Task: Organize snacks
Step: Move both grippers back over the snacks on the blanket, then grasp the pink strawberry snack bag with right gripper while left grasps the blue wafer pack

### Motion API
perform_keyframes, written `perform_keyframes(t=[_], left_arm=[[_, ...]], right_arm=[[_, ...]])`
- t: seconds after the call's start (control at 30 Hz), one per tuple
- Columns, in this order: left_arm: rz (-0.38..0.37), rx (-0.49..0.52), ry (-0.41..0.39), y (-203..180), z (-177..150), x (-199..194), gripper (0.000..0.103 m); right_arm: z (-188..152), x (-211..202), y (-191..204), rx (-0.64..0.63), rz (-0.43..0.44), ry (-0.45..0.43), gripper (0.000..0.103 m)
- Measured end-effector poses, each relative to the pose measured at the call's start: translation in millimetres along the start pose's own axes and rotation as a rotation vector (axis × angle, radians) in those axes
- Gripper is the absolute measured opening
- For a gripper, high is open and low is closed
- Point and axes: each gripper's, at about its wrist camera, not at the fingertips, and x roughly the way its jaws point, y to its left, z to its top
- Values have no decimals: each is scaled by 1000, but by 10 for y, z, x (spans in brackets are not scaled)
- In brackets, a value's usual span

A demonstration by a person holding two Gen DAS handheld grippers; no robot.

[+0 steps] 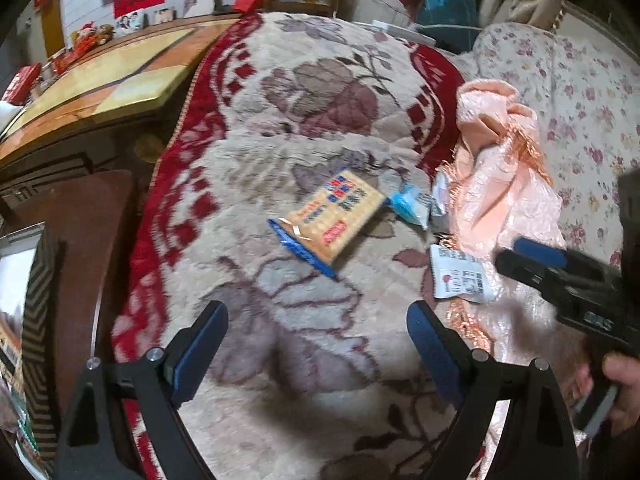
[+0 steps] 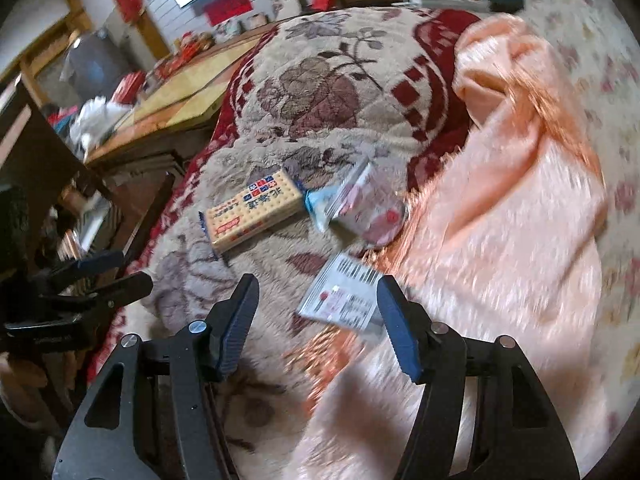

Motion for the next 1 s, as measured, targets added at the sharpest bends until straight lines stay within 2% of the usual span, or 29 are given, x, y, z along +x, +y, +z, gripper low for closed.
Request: perform_keyframes(t=[0.17, 0.33, 0.53, 0.6, 0.67, 0.73, 0.9, 0.93, 0.97, 1.0], left_arm=[[-2, 10, 15, -54, -9, 55, 92], [8, -7, 30, 14, 14, 121, 92], [1, 7, 47, -25, 53, 214, 92], [-2, 20, 53, -77, 63, 251, 92], [-9, 31, 60, -136, 77, 288, 92], [-20, 38, 63, -209, 91, 318, 92], [-44, 63, 56, -376, 88, 287, 92], [-45, 69, 51, -389, 82, 267, 92], [-41, 74, 48, -395, 76, 254, 92], [-36, 77, 49, -392, 71, 251, 92]], right_arm=[[240, 316, -26, -201, -70, 66, 62], [438, 593, -107, -336, -68, 126, 63], [561, 940, -237, -350, -29, 178, 63], [567, 1000, -293, -319, 1, 192, 46], [556, 982, -332, -295, -3, 188, 19], [550, 887, -393, -249, 50, 172, 9], [536, 789, -429, -245, 22, 147, 10], [544, 787, -428, -243, 18, 143, 19], [558, 793, -427, -239, 24, 144, 43], [575, 805, -430, -237, 29, 144, 55]])
